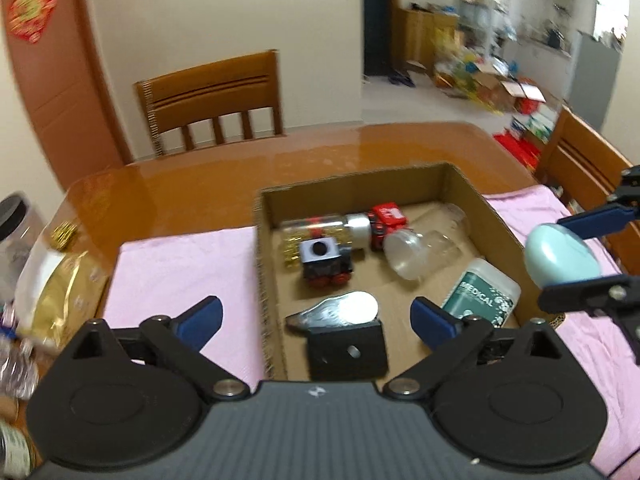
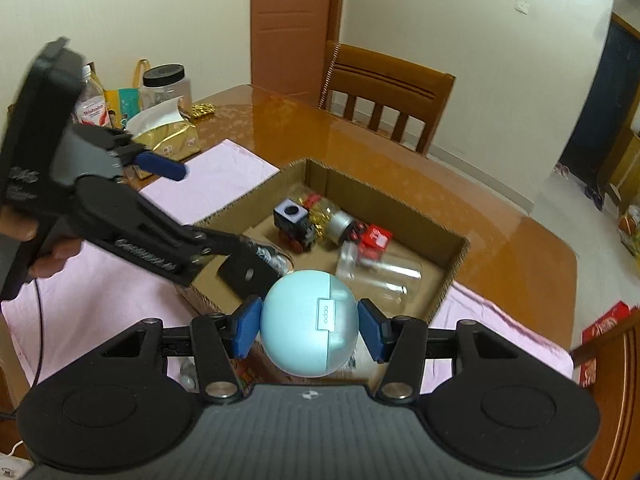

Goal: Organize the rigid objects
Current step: 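Carry the black case into the box and open the left gripper while the right carries the teal case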

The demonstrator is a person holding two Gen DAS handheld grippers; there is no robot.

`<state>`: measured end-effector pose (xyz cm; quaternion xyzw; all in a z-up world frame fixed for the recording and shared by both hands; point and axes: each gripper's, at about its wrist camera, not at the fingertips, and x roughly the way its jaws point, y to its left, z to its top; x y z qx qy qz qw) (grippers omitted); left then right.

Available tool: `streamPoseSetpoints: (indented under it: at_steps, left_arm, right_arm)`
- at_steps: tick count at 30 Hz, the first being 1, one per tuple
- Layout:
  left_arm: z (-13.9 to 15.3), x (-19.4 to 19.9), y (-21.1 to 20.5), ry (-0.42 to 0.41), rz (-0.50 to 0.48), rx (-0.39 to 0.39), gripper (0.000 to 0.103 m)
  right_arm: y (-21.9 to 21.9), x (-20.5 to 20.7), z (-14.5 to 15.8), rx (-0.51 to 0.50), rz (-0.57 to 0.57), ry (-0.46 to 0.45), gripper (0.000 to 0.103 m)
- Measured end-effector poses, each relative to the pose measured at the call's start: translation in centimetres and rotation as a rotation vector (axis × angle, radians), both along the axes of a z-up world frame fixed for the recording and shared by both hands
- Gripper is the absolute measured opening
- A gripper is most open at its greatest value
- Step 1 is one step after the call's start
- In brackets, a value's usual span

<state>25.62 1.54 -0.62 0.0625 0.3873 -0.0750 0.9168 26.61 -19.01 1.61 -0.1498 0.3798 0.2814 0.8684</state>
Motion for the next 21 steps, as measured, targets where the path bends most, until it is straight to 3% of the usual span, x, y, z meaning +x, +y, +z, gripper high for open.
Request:
streamPoseSetpoints:
  at_steps: [11,21]
  left_arm:
    - [0.1,-5.1,4.6,-0.011,0.238,-0.06,0.101]
    - [-0.5,-7.4,5.5,0.003,0.269,-0.033,0.101]
  right_arm:
    - [4.5,2.8,-1.2,0.007,0.076,0.036,0.058]
    - [8.4,6.9,-4.6,0.003,0.072,0.212,0.058]
